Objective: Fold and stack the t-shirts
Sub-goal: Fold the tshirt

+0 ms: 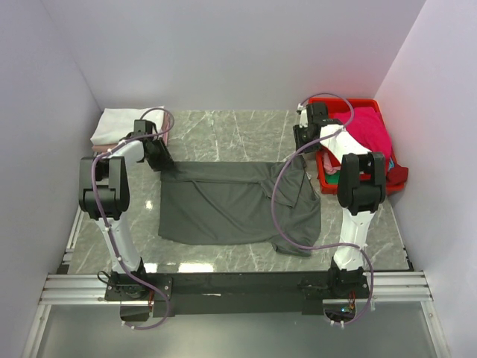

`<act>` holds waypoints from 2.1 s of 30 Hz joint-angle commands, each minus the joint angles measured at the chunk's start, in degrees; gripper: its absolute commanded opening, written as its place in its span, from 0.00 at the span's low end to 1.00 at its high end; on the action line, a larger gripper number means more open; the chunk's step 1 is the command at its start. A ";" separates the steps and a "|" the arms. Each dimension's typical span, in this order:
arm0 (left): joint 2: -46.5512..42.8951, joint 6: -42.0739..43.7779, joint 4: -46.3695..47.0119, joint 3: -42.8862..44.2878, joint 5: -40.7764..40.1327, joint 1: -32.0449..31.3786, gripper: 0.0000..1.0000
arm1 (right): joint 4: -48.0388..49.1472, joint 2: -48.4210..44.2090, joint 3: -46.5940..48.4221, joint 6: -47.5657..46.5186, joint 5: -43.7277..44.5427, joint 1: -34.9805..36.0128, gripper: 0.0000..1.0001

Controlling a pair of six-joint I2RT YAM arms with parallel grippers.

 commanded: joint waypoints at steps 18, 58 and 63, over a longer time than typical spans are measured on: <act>1.58 1.38 -2.81 1.26 -2.97 -0.08 0.41 | -1.94 2.11 2.64 0.29 1.21 -0.37 0.36; 0.61 0.93 -3.07 0.03 -4.73 2.12 0.38 | 2.63 -5.18 -4.65 -2.08 8.42 -0.81 0.05; 0.70 0.76 -2.81 0.20 -4.11 2.21 0.38 | 2.72 -5.63 -4.40 -2.34 7.98 -0.90 0.28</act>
